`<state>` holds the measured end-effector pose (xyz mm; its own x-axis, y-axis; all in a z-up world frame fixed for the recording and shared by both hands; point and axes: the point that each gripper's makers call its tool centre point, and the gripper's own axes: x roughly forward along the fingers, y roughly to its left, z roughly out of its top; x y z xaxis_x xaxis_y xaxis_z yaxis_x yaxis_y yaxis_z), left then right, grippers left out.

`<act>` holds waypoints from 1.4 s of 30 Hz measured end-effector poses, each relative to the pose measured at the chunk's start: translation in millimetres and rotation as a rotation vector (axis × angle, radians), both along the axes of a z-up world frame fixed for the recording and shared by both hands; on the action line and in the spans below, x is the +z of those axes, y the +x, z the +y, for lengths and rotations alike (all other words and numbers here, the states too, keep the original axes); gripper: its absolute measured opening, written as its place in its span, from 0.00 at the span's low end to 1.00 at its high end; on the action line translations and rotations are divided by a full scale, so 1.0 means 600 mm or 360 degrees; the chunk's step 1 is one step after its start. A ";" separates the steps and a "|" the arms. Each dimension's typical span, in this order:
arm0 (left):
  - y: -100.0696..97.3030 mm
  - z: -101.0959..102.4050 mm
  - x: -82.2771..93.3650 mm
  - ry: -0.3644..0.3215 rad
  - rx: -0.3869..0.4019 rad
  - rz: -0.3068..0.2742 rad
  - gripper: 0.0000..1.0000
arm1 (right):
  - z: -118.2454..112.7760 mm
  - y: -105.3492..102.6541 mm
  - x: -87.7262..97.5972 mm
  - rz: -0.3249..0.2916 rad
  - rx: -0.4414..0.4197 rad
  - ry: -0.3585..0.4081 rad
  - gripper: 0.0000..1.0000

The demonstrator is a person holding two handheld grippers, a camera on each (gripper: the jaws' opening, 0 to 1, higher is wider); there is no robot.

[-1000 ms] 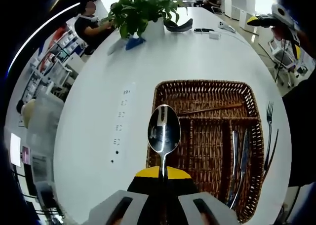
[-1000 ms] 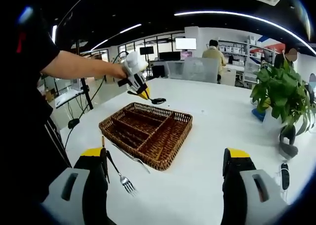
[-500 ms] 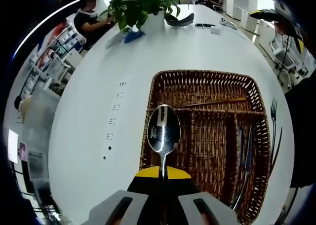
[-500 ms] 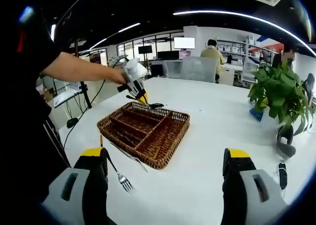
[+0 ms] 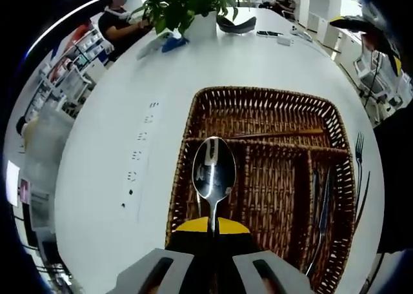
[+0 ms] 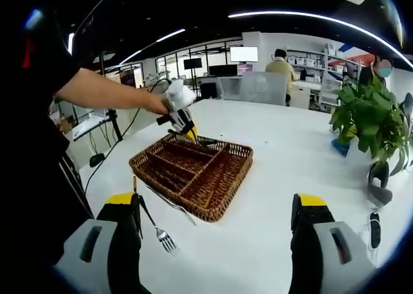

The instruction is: Arrange the knives, forks, and spoons in their matching storage slots by inserting each utensil handle-first until every utensil is classified and aligned in the correct compartment

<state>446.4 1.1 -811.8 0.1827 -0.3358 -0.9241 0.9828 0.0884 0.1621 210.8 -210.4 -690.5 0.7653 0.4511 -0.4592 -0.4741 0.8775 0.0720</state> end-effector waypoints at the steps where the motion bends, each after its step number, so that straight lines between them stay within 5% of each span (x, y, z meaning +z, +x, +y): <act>1: -0.001 -0.001 -0.003 -0.0004 0.0006 0.0014 0.00 | 0.000 0.000 0.000 0.0001 -0.0002 0.0002 0.99; 42: 0.003 0.003 -0.078 0.0001 -0.0002 0.0093 0.00 | -0.008 -0.008 -0.006 0.0048 -0.0026 -0.0041 0.99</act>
<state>448.0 3.0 -858.5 0.1280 -0.3356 -0.9333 0.9907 0.0873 0.1045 205.8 -215.4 -693.8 0.7581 0.4266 -0.4933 -0.4578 0.8868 0.0634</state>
